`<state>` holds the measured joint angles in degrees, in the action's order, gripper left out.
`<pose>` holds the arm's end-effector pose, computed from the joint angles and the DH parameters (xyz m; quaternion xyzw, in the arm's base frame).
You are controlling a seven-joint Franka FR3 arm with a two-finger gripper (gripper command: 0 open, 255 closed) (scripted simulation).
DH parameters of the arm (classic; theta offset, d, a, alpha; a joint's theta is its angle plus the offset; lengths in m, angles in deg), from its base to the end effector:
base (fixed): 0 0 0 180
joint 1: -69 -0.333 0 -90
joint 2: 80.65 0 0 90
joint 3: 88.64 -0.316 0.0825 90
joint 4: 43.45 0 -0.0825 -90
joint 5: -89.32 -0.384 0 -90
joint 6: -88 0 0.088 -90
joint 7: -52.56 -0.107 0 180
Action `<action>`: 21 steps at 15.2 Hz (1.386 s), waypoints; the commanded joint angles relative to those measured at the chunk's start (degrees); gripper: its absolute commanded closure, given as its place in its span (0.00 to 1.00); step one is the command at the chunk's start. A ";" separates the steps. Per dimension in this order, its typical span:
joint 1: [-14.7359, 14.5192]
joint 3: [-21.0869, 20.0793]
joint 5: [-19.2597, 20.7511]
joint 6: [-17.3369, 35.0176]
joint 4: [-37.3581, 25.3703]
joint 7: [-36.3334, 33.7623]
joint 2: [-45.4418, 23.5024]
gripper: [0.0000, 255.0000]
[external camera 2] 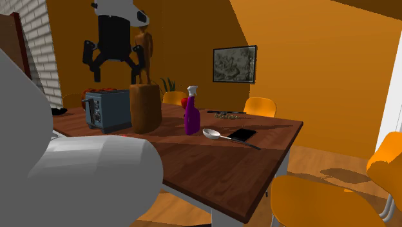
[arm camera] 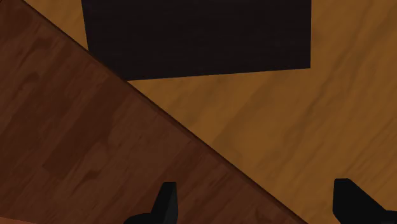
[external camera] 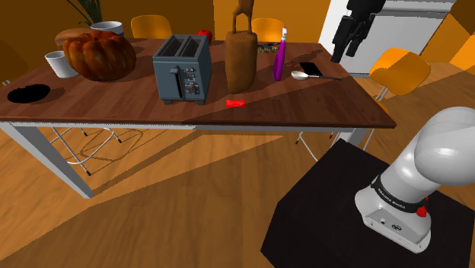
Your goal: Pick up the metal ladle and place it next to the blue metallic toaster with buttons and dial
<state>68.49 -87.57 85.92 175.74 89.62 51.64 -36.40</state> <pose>0.3068 0.0017 0.5989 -0.9993 0.0093 0.0097 0.0361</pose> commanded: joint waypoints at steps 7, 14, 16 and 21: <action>0.57 7.24 6.59 6.37 5.30 13.10 -0.41 0.00; 1.01 16.32 13.33 15.65 7.42 28.01 -5.78 0.00; 0.86 19.02 14.77 18.56 7.16 32.22 -8.27 0.00; -0.27 25.82 16.66 25.99 4.88 43.00 -16.13 0.00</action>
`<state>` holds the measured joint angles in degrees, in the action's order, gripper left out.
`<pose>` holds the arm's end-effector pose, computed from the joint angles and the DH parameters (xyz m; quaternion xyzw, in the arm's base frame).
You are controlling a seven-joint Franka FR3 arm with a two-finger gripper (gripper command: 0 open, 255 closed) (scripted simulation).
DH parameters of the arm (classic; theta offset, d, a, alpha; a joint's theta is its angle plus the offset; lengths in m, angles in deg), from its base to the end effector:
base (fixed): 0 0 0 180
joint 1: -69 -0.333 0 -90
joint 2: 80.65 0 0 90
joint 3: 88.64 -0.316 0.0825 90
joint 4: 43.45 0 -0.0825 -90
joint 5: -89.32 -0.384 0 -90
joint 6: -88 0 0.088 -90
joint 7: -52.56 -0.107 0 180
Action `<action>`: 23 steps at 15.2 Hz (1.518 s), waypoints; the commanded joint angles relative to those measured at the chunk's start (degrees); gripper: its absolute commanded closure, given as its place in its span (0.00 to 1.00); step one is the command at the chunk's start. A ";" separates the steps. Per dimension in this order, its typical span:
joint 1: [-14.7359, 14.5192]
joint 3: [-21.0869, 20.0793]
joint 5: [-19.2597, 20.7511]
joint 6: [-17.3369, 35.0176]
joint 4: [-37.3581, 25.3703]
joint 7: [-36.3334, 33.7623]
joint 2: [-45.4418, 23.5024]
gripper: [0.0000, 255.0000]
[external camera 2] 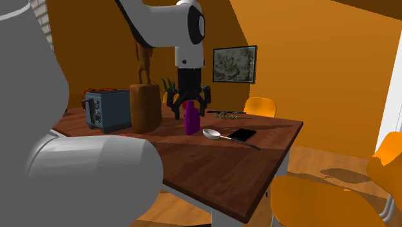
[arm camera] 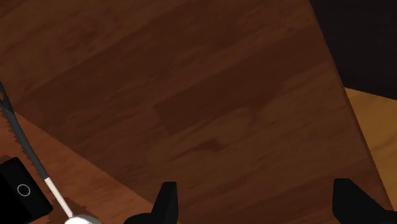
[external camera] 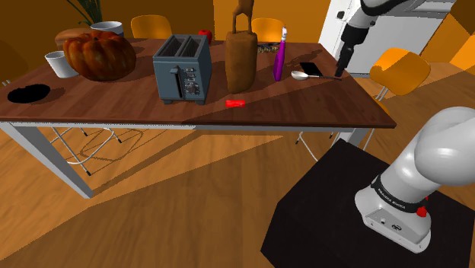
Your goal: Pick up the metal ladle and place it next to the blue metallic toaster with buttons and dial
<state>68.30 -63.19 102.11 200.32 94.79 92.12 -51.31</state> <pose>0.3622 -0.1949 0.4789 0.9810 0.1937 0.0123 0.0045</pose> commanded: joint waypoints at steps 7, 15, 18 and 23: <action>-3.55 10.98 -3.33 11.09 -7.20 19.60 -15.84 0.00; -3.49 16.09 -20.57 17.23 -20.44 44.31 -37.57 0.00; 0.12 14.08 -27.09 17.34 -27.02 52.43 -45.51 0.00; 1.82 12.52 -29.80 19.50 -27.67 54.76 -48.86 0.00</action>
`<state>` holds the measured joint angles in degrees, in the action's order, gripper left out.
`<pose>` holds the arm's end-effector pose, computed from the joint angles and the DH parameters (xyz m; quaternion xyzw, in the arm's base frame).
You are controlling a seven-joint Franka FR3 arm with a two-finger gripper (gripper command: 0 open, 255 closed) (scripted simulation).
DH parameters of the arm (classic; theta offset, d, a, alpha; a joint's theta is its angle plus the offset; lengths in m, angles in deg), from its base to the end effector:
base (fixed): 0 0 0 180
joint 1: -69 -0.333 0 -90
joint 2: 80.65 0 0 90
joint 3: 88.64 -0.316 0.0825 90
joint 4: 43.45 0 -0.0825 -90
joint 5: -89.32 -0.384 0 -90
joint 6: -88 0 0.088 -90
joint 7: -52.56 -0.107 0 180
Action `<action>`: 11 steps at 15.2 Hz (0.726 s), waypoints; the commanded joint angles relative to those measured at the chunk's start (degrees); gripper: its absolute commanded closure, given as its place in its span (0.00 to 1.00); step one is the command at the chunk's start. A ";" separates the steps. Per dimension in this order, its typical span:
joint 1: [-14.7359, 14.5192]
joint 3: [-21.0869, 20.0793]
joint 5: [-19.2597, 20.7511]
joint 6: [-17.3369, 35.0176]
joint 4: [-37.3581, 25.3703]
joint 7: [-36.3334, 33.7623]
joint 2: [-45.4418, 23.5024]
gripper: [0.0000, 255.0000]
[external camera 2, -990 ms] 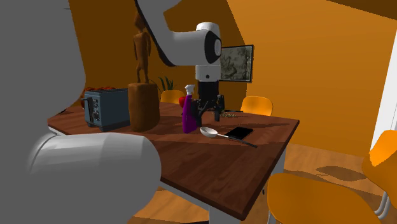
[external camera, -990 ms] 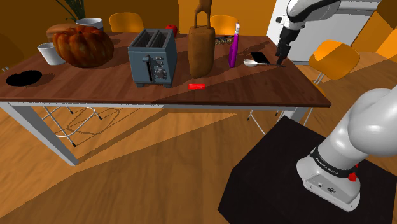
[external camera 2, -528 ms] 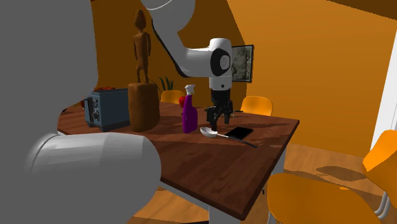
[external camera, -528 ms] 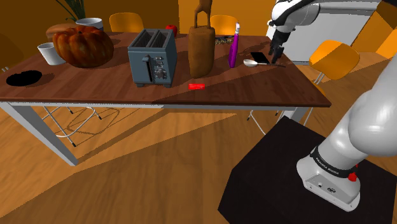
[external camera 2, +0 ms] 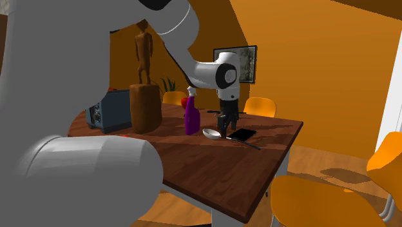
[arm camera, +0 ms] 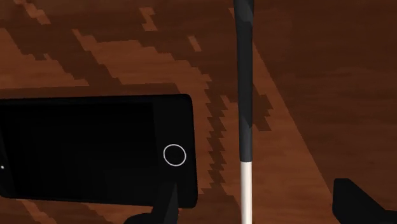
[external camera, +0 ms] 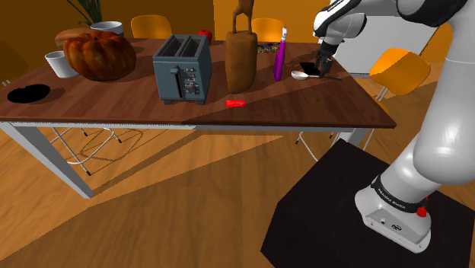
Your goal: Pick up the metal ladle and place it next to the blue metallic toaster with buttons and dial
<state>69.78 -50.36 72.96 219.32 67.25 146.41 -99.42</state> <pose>0.4990 -0.3682 0.3615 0.9164 0.3960 0.0345 0.0477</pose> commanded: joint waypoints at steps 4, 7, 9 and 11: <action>1.14 -1.24 -2.37 2.40 0.18 1.57 -2.74 0.00; 1.14 -1.25 -2.36 2.40 0.18 1.57 -2.74 0.00; 1.14 -1.25 -2.36 2.40 0.18 1.57 -2.74 0.00; 1.14 -1.24 -2.35 2.40 0.19 1.56 -2.73 0.00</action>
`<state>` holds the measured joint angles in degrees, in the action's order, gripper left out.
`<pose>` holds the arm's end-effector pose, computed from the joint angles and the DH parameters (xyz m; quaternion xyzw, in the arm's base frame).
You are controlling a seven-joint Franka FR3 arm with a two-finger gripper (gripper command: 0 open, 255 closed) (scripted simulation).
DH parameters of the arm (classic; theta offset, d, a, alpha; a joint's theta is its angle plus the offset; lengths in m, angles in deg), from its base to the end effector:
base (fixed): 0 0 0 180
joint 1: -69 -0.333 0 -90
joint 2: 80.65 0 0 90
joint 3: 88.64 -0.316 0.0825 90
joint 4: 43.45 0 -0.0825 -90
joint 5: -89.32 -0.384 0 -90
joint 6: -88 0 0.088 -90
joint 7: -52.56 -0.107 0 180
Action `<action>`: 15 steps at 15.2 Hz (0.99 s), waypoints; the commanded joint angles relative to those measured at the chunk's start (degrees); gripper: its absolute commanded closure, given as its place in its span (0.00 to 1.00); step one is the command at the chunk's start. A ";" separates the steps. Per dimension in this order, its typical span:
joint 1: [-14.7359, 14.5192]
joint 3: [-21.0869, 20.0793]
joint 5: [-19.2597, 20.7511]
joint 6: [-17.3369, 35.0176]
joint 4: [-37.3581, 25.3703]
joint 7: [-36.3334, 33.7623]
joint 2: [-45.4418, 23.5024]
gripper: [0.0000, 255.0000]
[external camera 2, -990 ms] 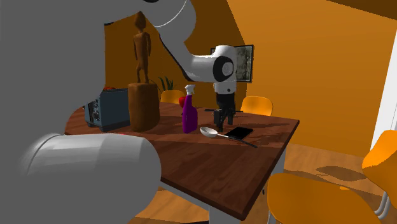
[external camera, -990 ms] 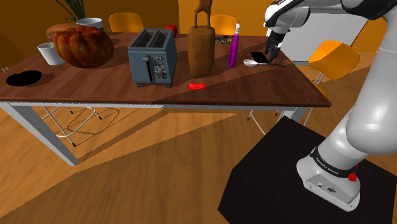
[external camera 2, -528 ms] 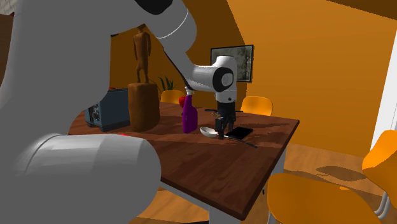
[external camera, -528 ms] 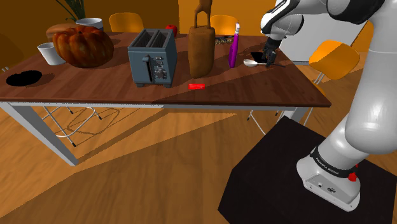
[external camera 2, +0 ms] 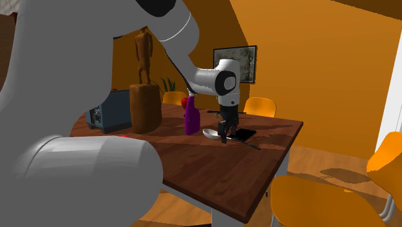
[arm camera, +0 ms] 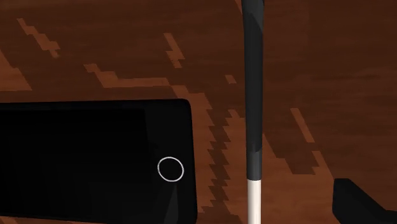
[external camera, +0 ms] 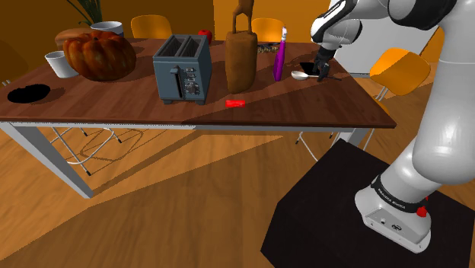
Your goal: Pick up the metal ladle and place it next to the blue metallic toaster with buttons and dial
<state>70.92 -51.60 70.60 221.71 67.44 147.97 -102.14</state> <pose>0.5022 -0.3704 0.3373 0.9161 0.3965 0.0348 0.0479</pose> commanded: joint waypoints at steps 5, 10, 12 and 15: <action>0.00 0.00 0.00 0.00 0.00 0.00 0.00 1.00; 0.01 0.00 -0.01 0.00 -0.01 0.01 -0.01 1.00; -0.35 0.47 0.84 -1.17 -0.46 -0.56 0.89 1.00; -0.84 1.11 2.08 -2.97 -1.24 -1.39 2.18 1.00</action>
<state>70.18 -50.68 72.31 219.37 66.52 146.79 -100.33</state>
